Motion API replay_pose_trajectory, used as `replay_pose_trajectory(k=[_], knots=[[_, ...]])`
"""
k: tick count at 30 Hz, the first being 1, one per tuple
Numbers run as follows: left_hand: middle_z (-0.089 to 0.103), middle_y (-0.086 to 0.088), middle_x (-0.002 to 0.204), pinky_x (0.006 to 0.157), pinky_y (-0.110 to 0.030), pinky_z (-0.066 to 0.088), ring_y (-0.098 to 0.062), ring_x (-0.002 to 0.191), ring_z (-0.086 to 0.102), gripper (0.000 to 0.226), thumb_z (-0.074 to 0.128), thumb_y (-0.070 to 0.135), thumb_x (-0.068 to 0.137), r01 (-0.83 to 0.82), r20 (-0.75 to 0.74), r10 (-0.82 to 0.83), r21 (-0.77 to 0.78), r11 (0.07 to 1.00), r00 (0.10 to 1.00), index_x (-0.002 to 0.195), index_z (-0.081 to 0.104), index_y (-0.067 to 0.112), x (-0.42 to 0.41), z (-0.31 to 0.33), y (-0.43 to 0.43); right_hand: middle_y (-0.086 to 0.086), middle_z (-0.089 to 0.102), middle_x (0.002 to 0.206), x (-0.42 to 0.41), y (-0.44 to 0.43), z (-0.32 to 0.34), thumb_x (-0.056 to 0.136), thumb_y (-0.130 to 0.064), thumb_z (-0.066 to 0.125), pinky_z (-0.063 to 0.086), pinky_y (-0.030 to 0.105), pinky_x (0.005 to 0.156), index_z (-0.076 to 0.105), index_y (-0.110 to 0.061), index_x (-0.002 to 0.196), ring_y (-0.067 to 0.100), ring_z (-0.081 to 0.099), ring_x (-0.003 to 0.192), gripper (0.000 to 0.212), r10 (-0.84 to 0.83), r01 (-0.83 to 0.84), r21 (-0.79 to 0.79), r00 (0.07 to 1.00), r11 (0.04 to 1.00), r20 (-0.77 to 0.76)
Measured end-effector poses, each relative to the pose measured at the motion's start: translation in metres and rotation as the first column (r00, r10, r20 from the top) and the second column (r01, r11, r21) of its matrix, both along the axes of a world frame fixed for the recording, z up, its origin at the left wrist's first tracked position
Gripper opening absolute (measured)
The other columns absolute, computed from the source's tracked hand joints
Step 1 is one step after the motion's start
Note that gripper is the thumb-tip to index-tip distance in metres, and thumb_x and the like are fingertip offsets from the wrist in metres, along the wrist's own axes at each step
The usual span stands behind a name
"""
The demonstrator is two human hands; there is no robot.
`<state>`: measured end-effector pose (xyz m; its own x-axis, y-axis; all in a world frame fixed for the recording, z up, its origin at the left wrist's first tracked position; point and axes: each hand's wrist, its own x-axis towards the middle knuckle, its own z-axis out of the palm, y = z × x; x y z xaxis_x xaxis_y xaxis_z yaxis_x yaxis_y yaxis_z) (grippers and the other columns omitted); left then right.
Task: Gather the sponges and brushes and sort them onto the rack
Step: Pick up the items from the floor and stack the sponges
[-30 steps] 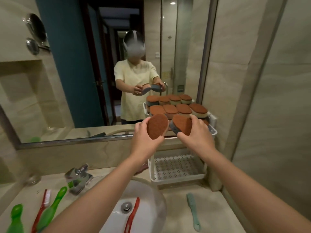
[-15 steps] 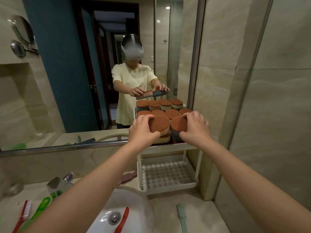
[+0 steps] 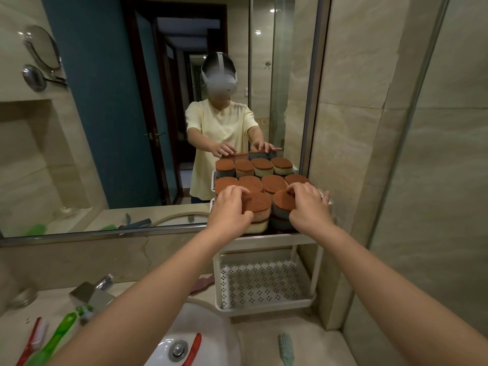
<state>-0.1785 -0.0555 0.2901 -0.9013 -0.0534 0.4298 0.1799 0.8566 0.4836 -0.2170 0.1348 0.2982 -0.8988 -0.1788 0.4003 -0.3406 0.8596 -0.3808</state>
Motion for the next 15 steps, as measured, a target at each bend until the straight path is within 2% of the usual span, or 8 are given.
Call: replay_pose_trajectory(k=[4,7,11,15], knots=[[0.049,0.002,0.127,0.108,-0.034,0.034,-0.016,0.127,0.038,0.041,0.052,0.005,0.082,-0.036,-0.08,0.03,-0.084,0.996,0.996,0.121,0.052,0.019,-0.001,-0.005,0.002,0.001,0.042,0.145,-0.002,-0.003,-0.01,0.078,0.003,0.046,-0.009,0.058,0.115,0.046,-0.022,0.132,0.026,0.011,0.148,0.059,-0.026,0.027,0.024,1.0,0.999,-0.013],[0.05,0.005,0.125,0.105,-0.033,0.034,-0.016,0.126,0.035,0.041,0.052,0.003,0.084,-0.097,-0.151,0.076,-0.138,0.986,0.986,0.119,0.054,0.023,0.001,-0.012,0.004,-0.001,0.041,0.147,0.002,-0.002,-0.019,0.083,-0.001,0.044,-0.009,0.061,0.114,0.044,-0.024,0.136,0.026,0.012,0.148,0.057,-0.061,0.063,0.039,0.997,0.997,-0.053],[0.049,0.007,0.122,0.099,-0.031,0.035,-0.016,0.12,0.039,0.041,0.052,0.005,0.086,-0.117,-0.179,0.085,-0.182,0.976,0.98,0.12,0.053,0.027,0.008,-0.018,0.003,-0.002,0.035,0.152,0.01,-0.001,-0.026,0.086,-0.006,0.043,-0.011,0.062,0.112,0.041,-0.026,0.14,0.027,0.014,0.147,0.058,-0.066,0.073,0.087,0.995,0.993,-0.079],[0.048,0.009,0.128,0.104,-0.031,0.033,-0.014,0.123,0.038,0.044,0.053,0.013,0.085,-0.057,-0.146,0.032,-0.172,0.983,0.989,0.127,0.05,0.028,0.018,-0.017,0.001,0.002,0.021,0.16,0.015,-0.002,-0.022,0.086,-0.014,0.047,-0.01,0.064,0.112,0.032,-0.027,0.147,0.028,0.005,0.149,0.064,-0.052,0.051,0.143,0.999,0.988,0.0]])
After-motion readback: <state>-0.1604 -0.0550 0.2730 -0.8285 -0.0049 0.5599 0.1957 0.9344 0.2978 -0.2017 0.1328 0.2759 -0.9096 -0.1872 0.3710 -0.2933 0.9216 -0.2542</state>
